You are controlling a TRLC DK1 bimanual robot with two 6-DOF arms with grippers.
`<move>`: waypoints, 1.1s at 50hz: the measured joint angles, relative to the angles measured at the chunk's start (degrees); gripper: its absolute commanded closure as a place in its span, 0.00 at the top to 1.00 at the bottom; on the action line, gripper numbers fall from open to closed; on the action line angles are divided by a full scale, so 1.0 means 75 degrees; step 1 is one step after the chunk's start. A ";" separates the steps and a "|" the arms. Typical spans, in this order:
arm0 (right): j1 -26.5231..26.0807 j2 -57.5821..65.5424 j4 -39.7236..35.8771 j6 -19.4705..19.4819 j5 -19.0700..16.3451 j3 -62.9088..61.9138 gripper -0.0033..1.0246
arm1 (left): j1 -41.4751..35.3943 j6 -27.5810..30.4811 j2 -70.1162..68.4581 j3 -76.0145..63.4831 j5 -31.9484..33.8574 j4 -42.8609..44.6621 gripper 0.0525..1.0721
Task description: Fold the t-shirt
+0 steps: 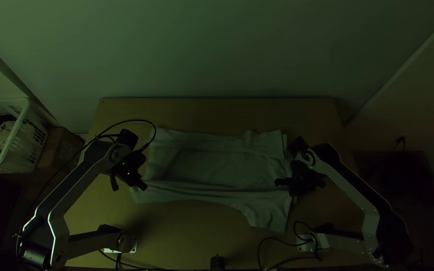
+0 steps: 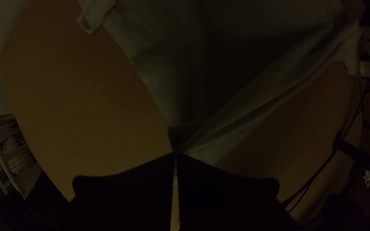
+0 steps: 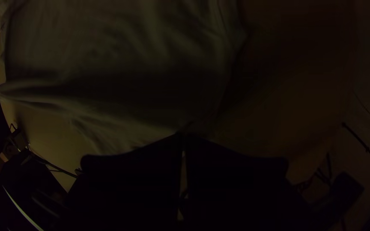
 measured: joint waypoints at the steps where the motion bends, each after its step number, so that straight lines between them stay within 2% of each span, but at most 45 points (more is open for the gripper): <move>1: -0.0038 0.0038 0.0000 -0.0023 0.0029 0.0070 0.03 | 0.0015 0.0006 0.0038 0.0067 0.0000 -0.0006 0.03; 17: -0.0583 0.0892 0.0003 -0.0321 0.0189 0.1169 0.03 | 0.0303 0.0119 0.0839 0.1309 0.0023 -0.0041 0.03; 55: -0.1250 0.3649 0.0207 -0.0522 0.0309 0.4316 0.03 | 0.0574 0.0117 0.3812 0.4972 0.0230 0.0085 0.03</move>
